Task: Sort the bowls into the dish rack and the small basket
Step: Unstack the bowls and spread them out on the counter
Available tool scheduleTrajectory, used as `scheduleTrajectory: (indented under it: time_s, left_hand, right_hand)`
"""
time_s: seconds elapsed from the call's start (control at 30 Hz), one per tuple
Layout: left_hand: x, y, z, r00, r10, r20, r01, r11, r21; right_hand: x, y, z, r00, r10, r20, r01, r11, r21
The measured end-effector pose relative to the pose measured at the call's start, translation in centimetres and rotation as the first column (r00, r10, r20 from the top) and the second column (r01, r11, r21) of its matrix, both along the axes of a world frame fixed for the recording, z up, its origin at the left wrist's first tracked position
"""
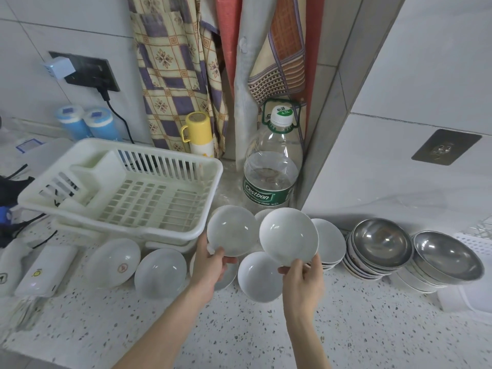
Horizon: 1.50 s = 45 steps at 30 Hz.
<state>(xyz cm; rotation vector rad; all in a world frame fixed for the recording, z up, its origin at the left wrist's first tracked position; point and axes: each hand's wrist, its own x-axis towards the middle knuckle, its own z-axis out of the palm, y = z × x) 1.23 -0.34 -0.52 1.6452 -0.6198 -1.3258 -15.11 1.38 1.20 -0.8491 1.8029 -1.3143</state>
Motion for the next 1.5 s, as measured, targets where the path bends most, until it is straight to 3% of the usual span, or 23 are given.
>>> scheduleTrajectory:
  time_s: [0.27, 0.43, 0.63, 1.03, 1.5]
  left_hand:
    - [1.8, 7.5, 1.2, 0.991, -0.124, -0.052, 0.122, 0.992, -0.033]
    - [4.6, 12.9, 0.4, 0.975, -0.216, -0.051, 0.218, 0.975, 0.032]
    - [6.7, 16.5, -1.5, 0.979, -0.199, -0.043, 0.203, 0.964, 0.173]
    - [7.2, 16.2, -2.6, 0.965, -0.260, -0.029, 0.261, 0.947, 0.188]
    - [7.4, 15.7, -4.7, 0.967, -0.253, -0.005, 0.250, 0.953, 0.173]
  right_hand:
    - [0.4, 4.6, -0.2, 0.994, -0.053, 0.097, 0.059, 0.997, -0.057]
    - [2.1, 7.5, -0.9, 0.989, -0.100, 0.109, 0.101, 0.995, -0.011]
    - [3.7, 10.9, -1.9, 0.989, -0.109, 0.098, 0.101, 0.992, 0.077]
    - [4.0, 16.5, -5.2, 0.991, -0.130, 0.030, 0.120, 0.968, 0.222]
    - [3.9, 16.6, -7.3, 0.991, -0.117, 0.057, 0.099, 0.963, 0.249]
